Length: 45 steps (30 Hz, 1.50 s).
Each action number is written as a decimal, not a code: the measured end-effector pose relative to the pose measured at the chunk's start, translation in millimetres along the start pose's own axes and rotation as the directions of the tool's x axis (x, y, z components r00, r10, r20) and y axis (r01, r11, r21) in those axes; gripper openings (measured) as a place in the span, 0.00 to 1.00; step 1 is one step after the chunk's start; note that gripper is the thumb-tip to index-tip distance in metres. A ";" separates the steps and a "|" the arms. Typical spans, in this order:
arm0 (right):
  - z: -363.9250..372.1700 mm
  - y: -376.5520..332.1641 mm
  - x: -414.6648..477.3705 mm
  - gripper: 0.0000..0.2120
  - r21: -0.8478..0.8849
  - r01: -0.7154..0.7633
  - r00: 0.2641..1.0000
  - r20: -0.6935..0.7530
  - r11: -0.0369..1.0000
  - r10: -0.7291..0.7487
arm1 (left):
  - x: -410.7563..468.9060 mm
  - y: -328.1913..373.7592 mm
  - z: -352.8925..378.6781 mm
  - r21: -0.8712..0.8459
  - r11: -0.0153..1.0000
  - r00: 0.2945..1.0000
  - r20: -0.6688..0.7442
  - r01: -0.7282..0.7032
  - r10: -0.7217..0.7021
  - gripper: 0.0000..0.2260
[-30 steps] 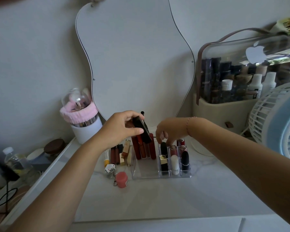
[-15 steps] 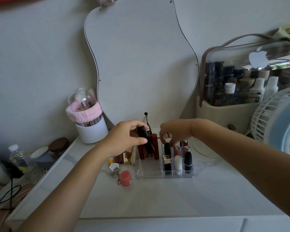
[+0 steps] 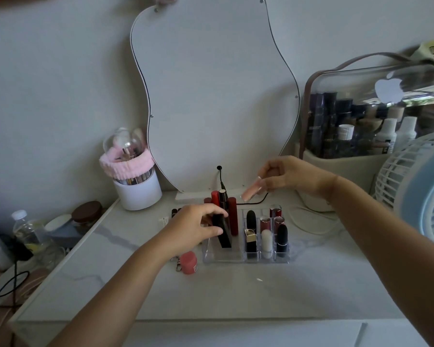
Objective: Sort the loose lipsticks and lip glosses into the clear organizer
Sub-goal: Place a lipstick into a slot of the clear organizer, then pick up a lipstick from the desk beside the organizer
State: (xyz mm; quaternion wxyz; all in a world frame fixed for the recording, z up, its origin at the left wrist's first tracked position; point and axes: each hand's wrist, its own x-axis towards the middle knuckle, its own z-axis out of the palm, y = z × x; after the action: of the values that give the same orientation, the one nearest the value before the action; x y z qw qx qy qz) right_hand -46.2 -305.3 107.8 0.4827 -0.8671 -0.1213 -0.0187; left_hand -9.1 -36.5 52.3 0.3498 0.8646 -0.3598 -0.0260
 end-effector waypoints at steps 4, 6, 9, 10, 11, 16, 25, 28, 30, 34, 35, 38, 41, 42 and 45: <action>8.2 11.4 -30.0 0.16 0.268 0.058 0.982 -0.188 0.962 -0.007 | -1.4 -4.8 8.6 0.023 1.000 1.000 0.005 0.014 -0.014 0.15; 12.4 20.6 -43.1 0.13 0.268 0.064 0.959 -0.283 0.961 0.015 | -1.4 -5.9 12.0 0.016 1.000 1.000 -0.011 0.012 -0.012 0.15; 17.0 34.2 -61.5 0.06 0.259 0.059 0.914 -0.401 0.964 0.052 | -0.3 -6.4 15.3 0.010 1.000 0.999 -0.034 0.013 -0.013 0.15; 17.9 37.8 -67.4 0.06 0.262 0.059 0.899 -0.433 0.963 0.063 | 0.2 -6.4 16.2 0.013 1.000 0.999 -0.041 0.015 -0.014 0.15; 18.8 41.2 -73.0 0.05 0.273 0.060 0.885 -0.460 0.960 0.075 | 0.7 -6.5 17.2 0.017 1.000 0.999 -0.047 0.016 -0.015 0.15; 24.3 56.8 -97.1 0.06 0.317 0.043 0.843 -0.520 0.947 0.136 | 0.2 -6.3 21.4 0.021 1.000 0.997 -0.071 0.018 -0.016 0.17; 54.5 86.5 -102.7 0.05 -0.053 -0.238 0.728 -0.671 0.970 0.142 | -11.0 9.0 17.6 0.142 0.986 0.954 -0.275 -0.084 0.121 0.19; 68.8 92.4 -97.7 0.08 -0.353 -0.428 0.704 -0.707 0.832 0.062 | -30.3 27.0 34.9 0.391 0.907 0.742 -0.559 -0.156 0.369 0.18; 72.6 92.7 -92.8 0.09 -0.430 -0.462 0.674 -0.739 0.776 -0.009 | -53.9 47.0 68.8 0.422 0.843 0.593 -0.601 -0.334 0.535 0.14; 71.2 93.7 -86.1 0.10 -0.386 -0.535 0.637 -0.769 0.752 0.059 | -77.2 75.1 144.8 0.339 0.763 0.699 -0.313 -0.550 0.643 0.13; 70.4 93.9 -86.1 0.10 -0.367 -0.546 0.632 -0.771 0.754 0.083 | -73.6 79.8 154.0 0.261 0.830 0.784 -0.279 -0.494 0.554 0.14; 69.7 94.1 -88.2 0.09 -0.296 -0.555 0.624 -0.766 0.778 0.154 | -56.2 86.4 167.3 0.051 0.970 0.951 -0.192 -0.239 0.244 0.17; 70.8 95.0 -89.5 0.07 -0.254 -0.557 0.614 -0.768 0.791 0.185 | -43.6 87.8 180.0 0.022 0.986 0.956 -0.241 -0.168 0.169 0.16; 71.3 95.2 -89.3 0.07 -0.247 -0.557 0.613 -0.767 0.793 0.191 | -40.9 89.4 181.2 0.009 0.989 0.957 -0.250 -0.147 0.145 0.16; 72.4 96.5 -89.7 0.06 -0.239 -0.551 0.628 -0.750 0.800 0.208 | -35.0 92.0 184.1 0.017 0.994 0.959 -0.261 -0.108 0.109 0.12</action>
State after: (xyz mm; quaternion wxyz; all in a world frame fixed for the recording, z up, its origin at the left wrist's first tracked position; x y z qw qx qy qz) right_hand -117.3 -310.3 -24.6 0.2713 -0.8868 0.2668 -0.2623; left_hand -145.2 -167.7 -36.3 0.3941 0.8399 -0.3573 0.1080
